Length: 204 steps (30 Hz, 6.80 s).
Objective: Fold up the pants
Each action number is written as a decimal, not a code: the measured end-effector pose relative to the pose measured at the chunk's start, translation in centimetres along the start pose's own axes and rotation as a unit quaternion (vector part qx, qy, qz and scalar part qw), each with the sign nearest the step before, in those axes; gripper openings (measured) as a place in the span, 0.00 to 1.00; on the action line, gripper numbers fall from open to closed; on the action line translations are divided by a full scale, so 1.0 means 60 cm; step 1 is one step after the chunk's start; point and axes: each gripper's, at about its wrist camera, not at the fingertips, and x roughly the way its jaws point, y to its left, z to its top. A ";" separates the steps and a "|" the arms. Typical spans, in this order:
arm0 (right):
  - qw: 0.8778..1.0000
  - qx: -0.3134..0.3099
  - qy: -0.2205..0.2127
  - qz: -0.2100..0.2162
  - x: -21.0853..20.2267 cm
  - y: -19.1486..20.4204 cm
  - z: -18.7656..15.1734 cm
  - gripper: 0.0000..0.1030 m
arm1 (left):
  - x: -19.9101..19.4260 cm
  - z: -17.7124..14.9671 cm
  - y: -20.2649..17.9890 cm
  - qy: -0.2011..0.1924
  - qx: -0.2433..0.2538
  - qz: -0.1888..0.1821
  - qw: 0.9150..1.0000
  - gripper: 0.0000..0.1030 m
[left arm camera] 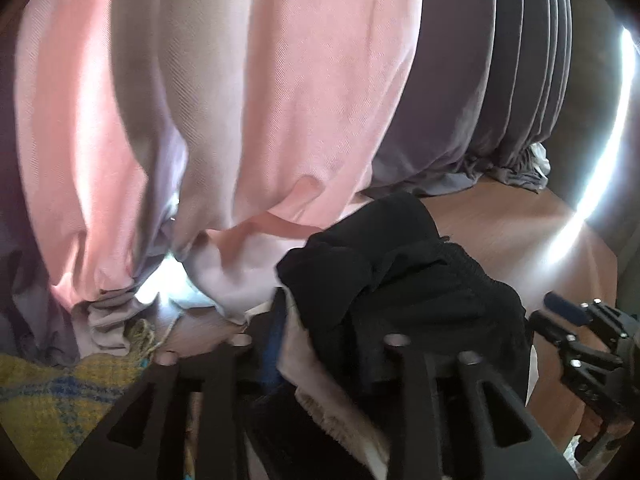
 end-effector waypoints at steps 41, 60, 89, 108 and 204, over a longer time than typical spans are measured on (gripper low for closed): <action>0.973 -0.066 -0.055 0.213 -0.030 0.028 0.046 0.49 | -0.103 -0.041 -0.069 -0.082 -0.048 0.031 0.995 0.42; 0.936 -0.070 0.048 0.343 0.142 -0.010 0.157 0.47 | -0.058 -0.134 -0.210 -0.080 -0.018 0.137 0.987 0.43; 0.967 -0.135 -0.073 0.202 0.025 -0.037 0.137 0.60 | -0.149 -0.116 -0.211 -0.120 -0.100 0.192 0.969 0.54; 0.983 -0.102 -0.110 0.110 -0.201 -0.136 0.005 0.83 | -0.265 -0.165 -0.335 -0.167 -0.063 0.196 0.964 0.75; 0.985 -0.083 -0.120 0.096 -0.474 -0.374 -0.188 0.83 | -0.420 -0.300 -0.616 -0.143 -0.087 0.221 0.961 1.00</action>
